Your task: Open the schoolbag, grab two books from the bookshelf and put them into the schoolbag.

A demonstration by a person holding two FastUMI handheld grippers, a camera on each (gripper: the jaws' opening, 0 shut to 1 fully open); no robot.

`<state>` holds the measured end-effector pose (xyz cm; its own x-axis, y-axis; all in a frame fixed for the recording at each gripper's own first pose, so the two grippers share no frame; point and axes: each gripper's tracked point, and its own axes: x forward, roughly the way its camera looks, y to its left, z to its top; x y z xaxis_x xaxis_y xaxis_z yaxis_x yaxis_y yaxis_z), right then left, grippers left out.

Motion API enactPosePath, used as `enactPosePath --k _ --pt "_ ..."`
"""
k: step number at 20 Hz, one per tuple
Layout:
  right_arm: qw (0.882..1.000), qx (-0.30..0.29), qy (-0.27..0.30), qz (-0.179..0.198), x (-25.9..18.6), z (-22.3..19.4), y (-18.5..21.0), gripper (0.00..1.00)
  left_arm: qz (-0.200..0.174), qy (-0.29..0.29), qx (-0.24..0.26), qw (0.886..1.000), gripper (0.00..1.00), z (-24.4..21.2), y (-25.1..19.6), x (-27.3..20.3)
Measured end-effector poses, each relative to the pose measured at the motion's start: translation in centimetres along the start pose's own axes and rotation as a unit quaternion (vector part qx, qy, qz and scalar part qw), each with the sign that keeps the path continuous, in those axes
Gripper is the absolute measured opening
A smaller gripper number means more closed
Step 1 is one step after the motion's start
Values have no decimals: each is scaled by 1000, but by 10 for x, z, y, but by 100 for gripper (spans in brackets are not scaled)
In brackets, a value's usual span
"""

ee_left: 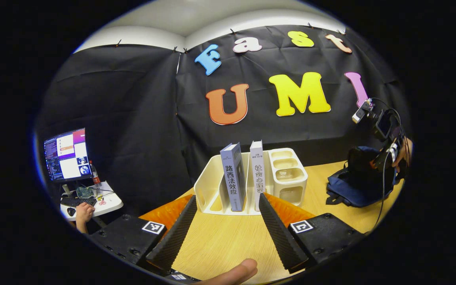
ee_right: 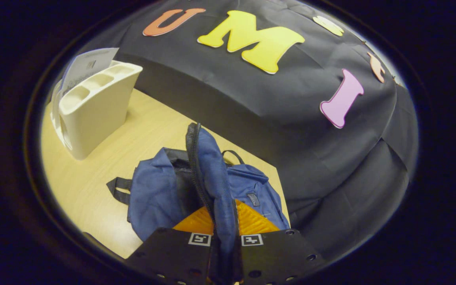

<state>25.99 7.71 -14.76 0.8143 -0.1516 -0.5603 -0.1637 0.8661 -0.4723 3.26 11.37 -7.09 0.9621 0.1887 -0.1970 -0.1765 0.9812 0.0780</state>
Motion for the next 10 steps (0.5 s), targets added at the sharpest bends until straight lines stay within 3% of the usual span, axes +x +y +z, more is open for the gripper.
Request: enactPosePath --k 2,10 --pt "1000 8 -5 4 -1 6 -15 13 3 1 -1 1000 100 6 4 9" --pt "999 43 -8 27 -1 22 -58 8 -49 13 -47 998 99 31 -9 46"
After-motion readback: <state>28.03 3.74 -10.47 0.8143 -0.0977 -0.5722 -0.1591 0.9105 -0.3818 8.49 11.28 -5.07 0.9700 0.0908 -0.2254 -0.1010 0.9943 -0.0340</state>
